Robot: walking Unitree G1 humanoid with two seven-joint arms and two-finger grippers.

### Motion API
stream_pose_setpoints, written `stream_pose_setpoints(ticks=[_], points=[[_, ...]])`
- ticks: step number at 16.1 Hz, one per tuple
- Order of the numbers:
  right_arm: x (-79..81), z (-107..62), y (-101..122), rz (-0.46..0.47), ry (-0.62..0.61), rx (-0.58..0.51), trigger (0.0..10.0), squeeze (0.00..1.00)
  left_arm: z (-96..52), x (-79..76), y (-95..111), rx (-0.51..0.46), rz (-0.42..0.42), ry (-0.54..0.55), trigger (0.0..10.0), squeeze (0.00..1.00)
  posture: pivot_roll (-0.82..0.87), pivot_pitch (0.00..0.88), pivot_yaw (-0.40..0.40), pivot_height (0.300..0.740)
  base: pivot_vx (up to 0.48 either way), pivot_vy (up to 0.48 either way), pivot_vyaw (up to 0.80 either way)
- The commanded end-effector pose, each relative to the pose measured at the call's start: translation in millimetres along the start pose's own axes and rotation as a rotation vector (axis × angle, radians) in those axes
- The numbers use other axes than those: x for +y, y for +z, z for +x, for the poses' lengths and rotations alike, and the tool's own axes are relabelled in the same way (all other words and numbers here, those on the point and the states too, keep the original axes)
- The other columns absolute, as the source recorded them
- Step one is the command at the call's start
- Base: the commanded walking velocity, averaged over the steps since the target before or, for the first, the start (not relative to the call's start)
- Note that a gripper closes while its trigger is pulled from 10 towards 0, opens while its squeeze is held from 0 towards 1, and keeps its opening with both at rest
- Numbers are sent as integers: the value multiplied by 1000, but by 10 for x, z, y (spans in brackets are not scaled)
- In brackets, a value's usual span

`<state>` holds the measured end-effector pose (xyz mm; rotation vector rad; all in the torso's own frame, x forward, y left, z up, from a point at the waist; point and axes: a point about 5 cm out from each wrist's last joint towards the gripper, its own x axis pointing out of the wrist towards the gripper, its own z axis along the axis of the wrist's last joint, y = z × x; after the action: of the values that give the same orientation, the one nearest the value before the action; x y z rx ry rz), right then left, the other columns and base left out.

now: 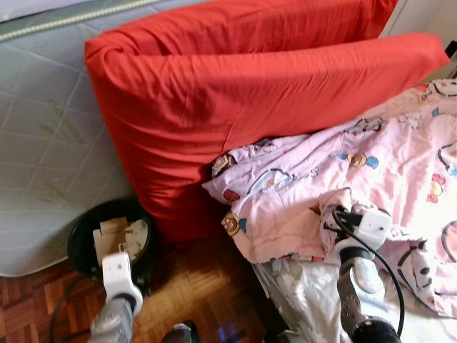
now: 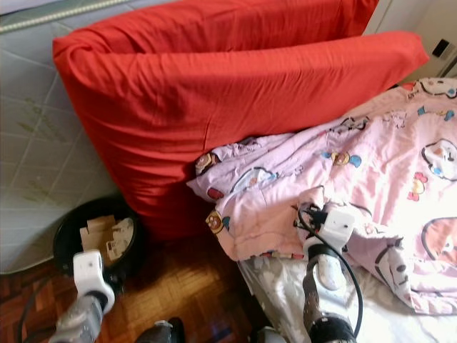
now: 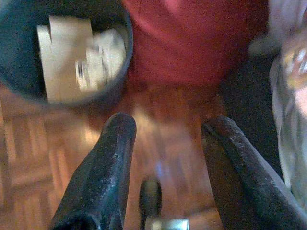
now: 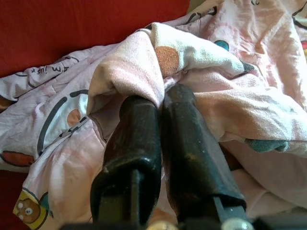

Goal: Clean up the room

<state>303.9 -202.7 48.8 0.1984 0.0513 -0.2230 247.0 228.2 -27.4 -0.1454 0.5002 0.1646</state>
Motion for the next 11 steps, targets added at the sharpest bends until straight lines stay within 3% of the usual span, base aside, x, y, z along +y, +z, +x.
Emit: stream_pose_setpoints(ticks=[1,4,11], points=[[-58,-37,-51,-7,-23,18,10000,0,-91,83,-231,102,12,31,10000,0,-5,180,-10,740,0,0,0],[-113,-83,-105,18,-51,34,10000,0,-161,41,-432,202,55,16,10000,0,5,186,-4,740,0,0,0],[-84,-74,-72,28,-48,15,10000,0,-270,42,-643,285,71,8,10000,0,1,216,-7,740,0,0,0]])
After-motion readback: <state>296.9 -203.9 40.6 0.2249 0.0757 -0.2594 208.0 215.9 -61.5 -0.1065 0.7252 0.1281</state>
